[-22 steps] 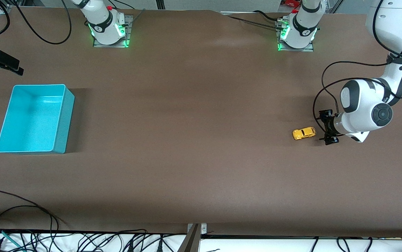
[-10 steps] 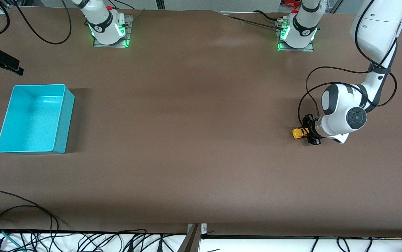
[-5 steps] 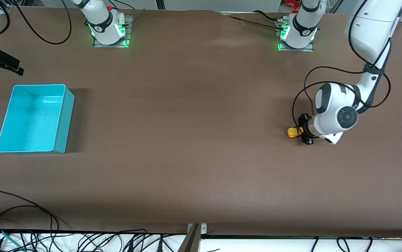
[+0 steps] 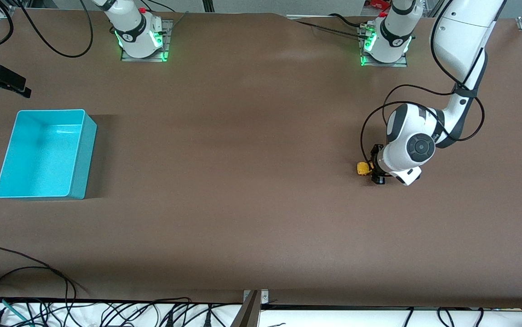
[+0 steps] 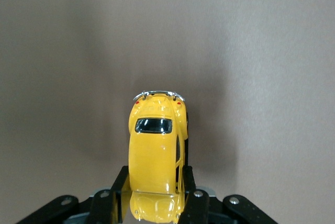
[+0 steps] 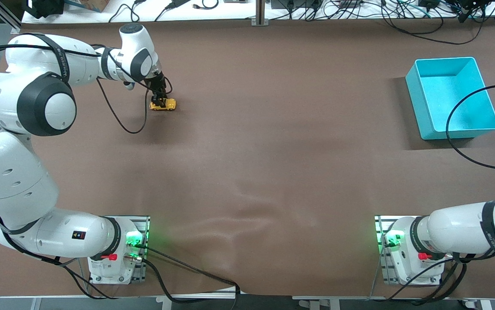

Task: Wind up and store yellow beetle car

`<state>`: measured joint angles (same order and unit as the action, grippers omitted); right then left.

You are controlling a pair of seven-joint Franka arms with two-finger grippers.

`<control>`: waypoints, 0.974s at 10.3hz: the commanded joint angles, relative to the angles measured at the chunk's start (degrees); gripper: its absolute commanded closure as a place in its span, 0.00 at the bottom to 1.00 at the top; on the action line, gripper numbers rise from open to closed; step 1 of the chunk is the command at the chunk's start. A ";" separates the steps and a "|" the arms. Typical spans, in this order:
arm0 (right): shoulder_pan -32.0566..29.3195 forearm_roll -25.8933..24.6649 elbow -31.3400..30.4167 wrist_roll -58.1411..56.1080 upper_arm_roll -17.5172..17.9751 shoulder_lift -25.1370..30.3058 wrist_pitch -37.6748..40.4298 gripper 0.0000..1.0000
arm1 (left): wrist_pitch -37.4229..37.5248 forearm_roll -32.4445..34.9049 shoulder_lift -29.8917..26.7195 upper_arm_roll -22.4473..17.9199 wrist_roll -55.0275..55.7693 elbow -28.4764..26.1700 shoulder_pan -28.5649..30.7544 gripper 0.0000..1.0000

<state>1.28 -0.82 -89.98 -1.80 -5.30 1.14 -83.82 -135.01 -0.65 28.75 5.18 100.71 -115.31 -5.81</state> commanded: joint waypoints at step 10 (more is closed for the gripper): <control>0.21 -0.06 0.86 0.84 0.02 0.27 0.68 0.00 | -4.12 0.91 6.23 -0.09 -17.65 0.52 18.21 1.00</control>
<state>1.33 -0.82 -89.97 -1.80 -5.30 1.15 -83.82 -135.25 -0.65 28.74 5.16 84.78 -115.50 11.95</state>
